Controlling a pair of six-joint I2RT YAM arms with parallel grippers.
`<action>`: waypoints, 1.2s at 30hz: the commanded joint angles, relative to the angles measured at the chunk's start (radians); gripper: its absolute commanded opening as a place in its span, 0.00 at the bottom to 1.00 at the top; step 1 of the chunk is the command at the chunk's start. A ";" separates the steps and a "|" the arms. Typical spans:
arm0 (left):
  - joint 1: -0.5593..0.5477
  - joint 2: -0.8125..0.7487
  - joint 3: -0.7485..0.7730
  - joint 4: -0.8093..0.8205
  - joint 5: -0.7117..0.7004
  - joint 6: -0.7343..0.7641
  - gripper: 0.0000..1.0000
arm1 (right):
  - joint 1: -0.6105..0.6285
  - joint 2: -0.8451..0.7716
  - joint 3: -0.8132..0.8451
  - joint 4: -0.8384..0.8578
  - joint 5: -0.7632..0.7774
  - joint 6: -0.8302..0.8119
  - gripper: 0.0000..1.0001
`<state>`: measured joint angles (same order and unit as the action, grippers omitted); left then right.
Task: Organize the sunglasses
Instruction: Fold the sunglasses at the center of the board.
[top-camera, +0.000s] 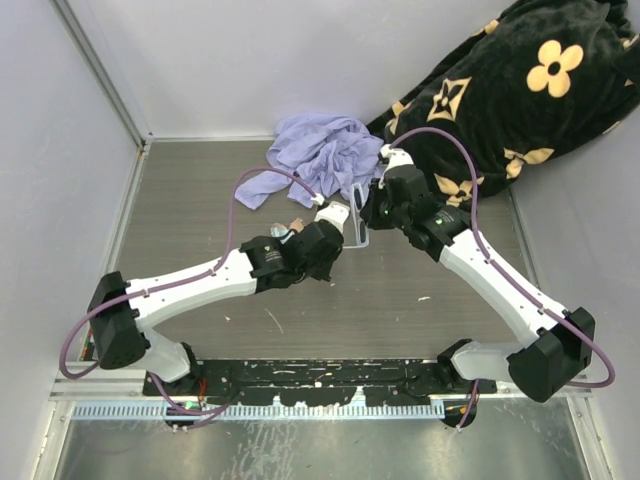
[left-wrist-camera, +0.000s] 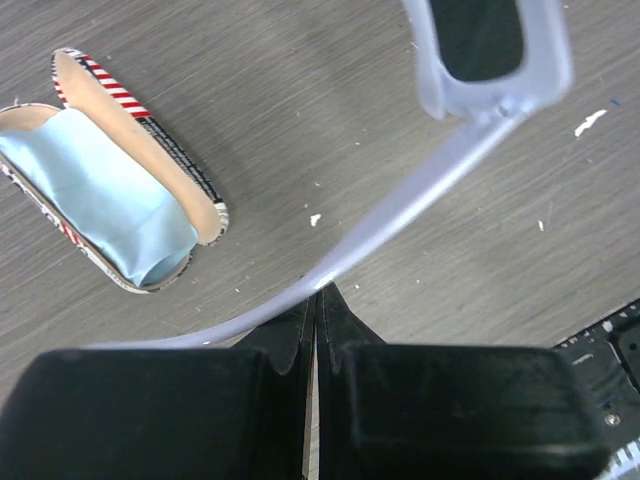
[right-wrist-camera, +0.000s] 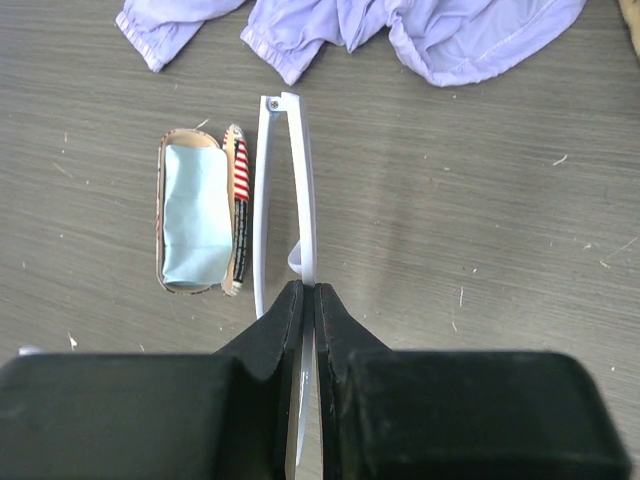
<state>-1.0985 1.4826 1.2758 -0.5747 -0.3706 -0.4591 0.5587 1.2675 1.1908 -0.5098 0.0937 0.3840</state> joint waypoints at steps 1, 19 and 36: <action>0.022 0.000 0.039 0.037 -0.047 0.006 0.00 | 0.001 -0.051 -0.030 0.001 -0.039 0.013 0.00; 0.117 0.090 0.104 0.095 0.029 0.034 0.00 | 0.001 -0.102 -0.134 0.024 -0.162 0.024 0.00; 0.119 0.241 0.258 0.034 0.067 0.059 0.00 | 0.003 -0.102 -0.171 0.071 -0.264 0.038 0.00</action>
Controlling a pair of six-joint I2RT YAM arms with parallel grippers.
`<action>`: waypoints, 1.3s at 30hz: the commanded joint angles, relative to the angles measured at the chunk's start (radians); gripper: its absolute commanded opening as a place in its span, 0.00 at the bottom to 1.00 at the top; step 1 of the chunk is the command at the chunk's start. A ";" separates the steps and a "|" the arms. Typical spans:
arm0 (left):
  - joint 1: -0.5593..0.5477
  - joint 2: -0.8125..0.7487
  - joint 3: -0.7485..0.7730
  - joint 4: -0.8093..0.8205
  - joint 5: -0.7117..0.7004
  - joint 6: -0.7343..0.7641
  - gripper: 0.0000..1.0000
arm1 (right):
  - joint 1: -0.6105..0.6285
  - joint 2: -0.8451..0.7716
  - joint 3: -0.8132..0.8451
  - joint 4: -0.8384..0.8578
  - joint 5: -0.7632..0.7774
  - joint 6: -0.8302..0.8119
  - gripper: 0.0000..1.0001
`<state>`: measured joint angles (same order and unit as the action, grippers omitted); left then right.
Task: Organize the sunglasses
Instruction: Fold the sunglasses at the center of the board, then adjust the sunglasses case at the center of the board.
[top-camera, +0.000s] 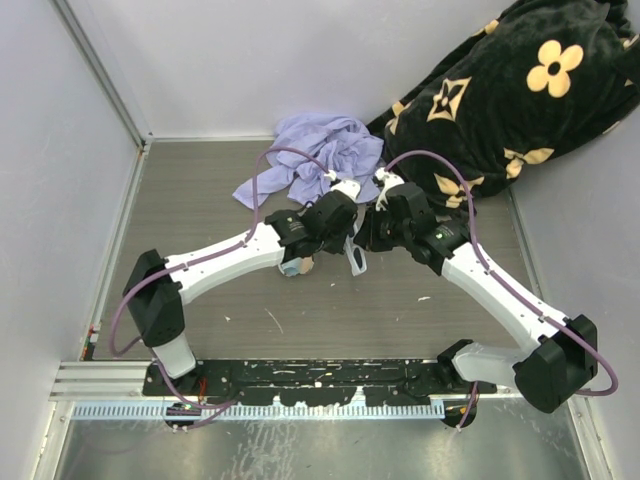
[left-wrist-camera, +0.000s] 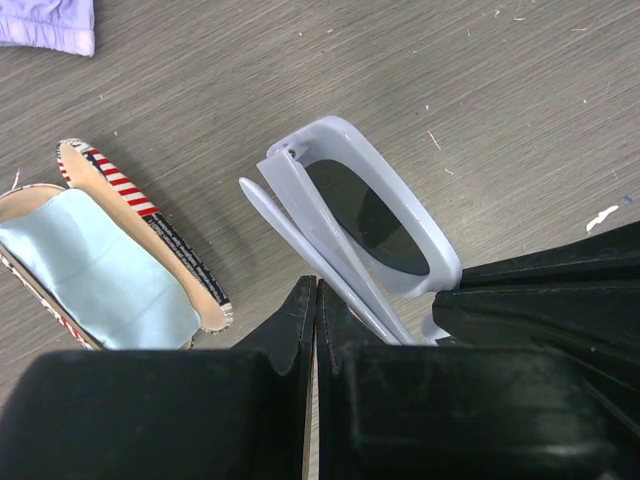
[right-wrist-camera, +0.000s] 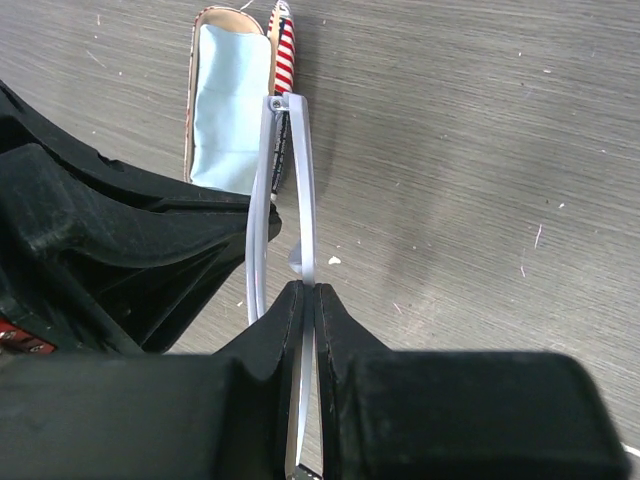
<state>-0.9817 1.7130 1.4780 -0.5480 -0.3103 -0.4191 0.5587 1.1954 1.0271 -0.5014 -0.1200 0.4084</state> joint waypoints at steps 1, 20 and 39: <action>0.003 0.014 0.059 0.004 0.008 0.020 0.00 | 0.003 -0.030 -0.008 0.065 -0.056 0.013 0.00; 0.022 -0.131 -0.032 -0.043 -0.048 0.015 0.09 | -0.010 -0.070 -0.022 0.038 0.209 0.015 0.00; 0.239 -0.315 -0.291 -0.059 0.001 -0.032 0.27 | -0.022 -0.066 -0.041 0.073 0.134 -0.008 0.00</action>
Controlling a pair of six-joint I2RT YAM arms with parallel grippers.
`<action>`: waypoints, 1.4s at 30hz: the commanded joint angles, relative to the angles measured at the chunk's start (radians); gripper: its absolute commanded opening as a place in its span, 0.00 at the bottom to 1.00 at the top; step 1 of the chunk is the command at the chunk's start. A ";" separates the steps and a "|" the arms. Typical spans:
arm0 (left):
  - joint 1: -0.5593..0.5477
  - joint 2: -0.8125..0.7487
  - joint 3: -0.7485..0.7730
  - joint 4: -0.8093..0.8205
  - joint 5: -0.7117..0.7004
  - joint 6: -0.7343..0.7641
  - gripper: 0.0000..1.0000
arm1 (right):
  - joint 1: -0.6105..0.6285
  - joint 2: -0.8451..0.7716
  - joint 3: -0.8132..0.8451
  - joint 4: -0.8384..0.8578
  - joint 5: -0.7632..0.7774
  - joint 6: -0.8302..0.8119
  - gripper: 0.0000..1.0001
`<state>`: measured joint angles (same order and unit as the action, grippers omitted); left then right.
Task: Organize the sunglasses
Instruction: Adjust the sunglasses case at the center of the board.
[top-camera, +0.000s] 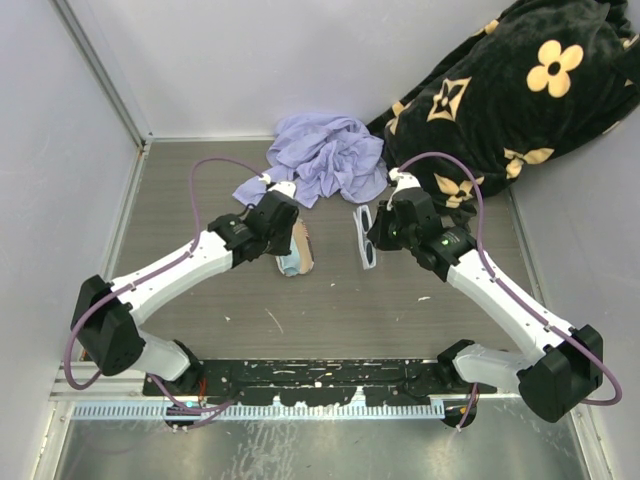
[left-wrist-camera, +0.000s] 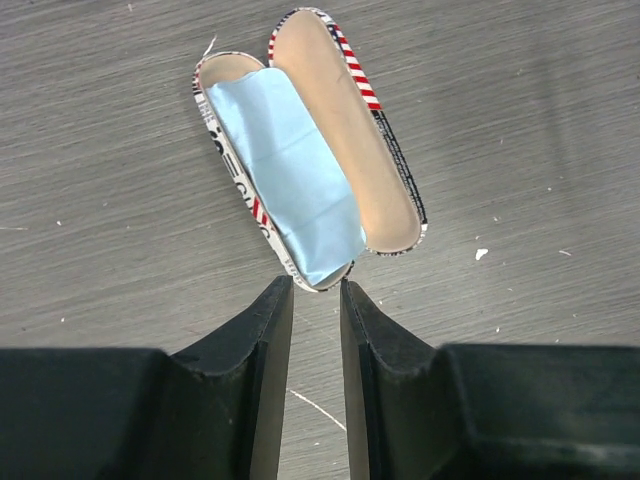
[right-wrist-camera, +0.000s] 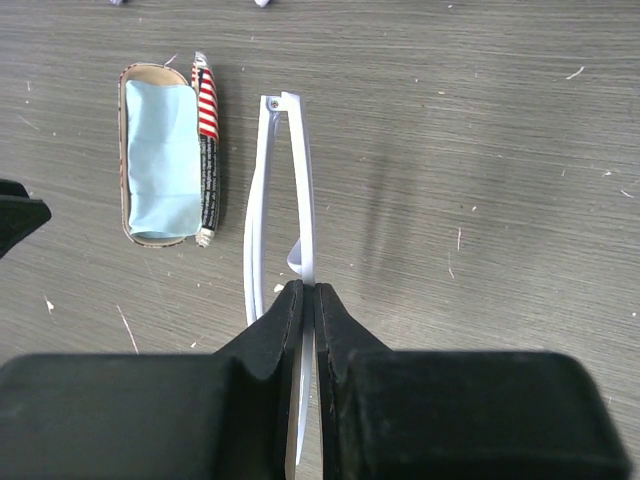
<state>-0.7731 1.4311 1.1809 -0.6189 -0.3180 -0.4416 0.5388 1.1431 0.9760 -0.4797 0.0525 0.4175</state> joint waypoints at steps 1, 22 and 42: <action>0.039 -0.030 0.005 0.008 0.005 -0.006 0.27 | -0.003 -0.009 0.011 0.052 -0.048 -0.022 0.00; 0.152 0.241 0.093 -0.083 -0.145 -0.029 0.22 | -0.002 -0.023 -0.014 0.018 -0.066 -0.060 0.00; 0.215 0.462 0.222 -0.038 -0.112 0.025 0.17 | -0.002 -0.097 -0.080 0.003 -0.086 -0.053 0.00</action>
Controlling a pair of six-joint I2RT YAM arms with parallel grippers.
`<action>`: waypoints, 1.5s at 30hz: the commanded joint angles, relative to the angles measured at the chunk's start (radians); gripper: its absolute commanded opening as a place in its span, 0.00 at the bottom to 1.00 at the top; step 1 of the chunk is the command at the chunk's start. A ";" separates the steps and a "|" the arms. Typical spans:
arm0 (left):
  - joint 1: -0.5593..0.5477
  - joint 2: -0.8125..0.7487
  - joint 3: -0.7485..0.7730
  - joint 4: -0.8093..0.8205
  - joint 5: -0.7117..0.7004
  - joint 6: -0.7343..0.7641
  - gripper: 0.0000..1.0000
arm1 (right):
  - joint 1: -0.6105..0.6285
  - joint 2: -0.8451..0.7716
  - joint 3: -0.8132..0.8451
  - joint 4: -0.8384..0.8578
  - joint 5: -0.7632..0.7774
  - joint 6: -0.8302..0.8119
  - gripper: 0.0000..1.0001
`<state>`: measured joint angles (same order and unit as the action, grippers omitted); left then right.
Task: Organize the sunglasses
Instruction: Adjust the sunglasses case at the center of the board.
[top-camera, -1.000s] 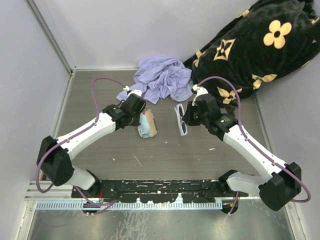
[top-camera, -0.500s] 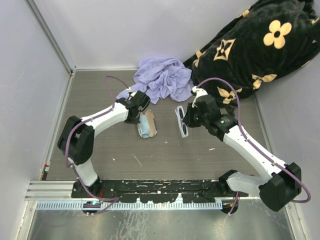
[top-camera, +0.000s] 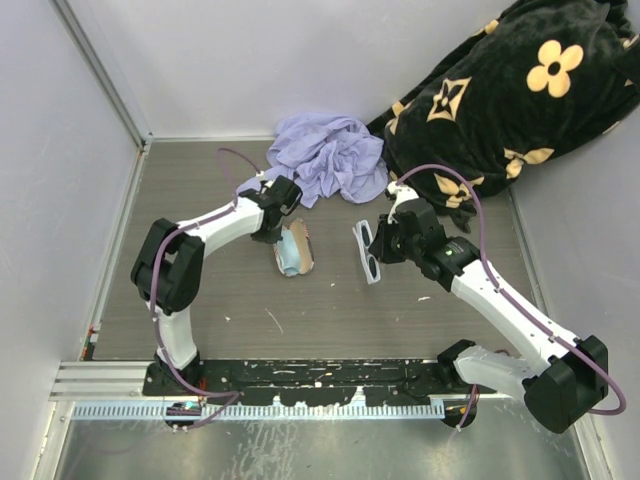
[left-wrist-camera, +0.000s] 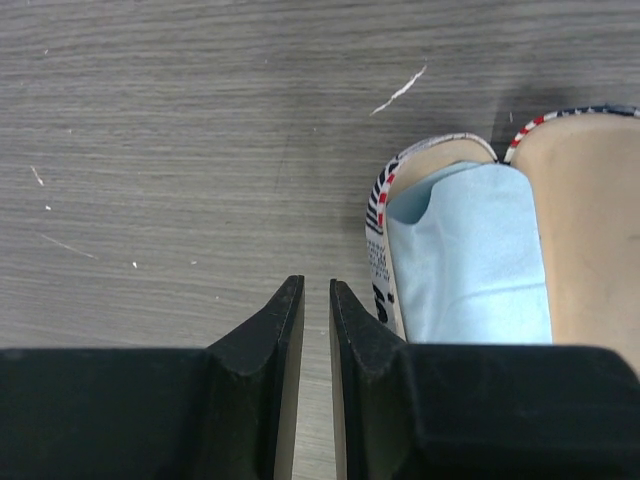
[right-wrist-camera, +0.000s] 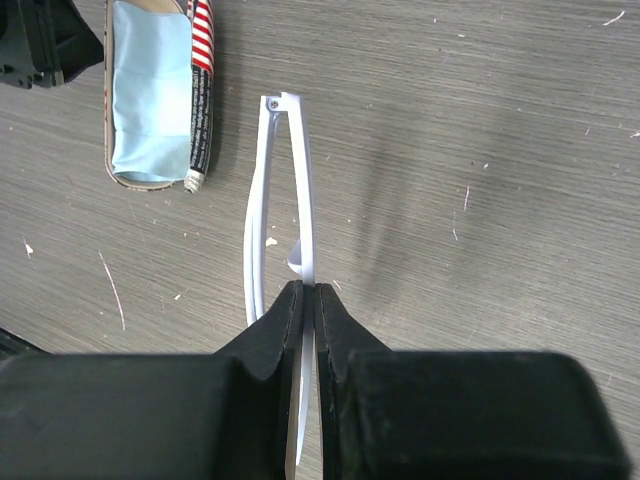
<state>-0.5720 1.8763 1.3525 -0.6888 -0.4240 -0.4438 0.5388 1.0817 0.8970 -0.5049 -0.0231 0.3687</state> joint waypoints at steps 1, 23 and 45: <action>0.017 0.024 0.057 0.032 -0.003 0.030 0.17 | -0.003 -0.036 -0.002 0.029 -0.011 -0.004 0.00; 0.038 0.122 0.164 0.050 0.058 0.119 0.16 | -0.001 -0.038 0.001 0.027 -0.024 0.005 0.00; 0.046 0.233 0.321 0.052 0.222 0.149 0.16 | -0.002 -0.088 -0.012 0.014 0.018 0.032 0.00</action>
<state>-0.5289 2.1059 1.6215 -0.6632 -0.2386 -0.3012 0.5388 1.0267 0.8871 -0.5079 -0.0250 0.3817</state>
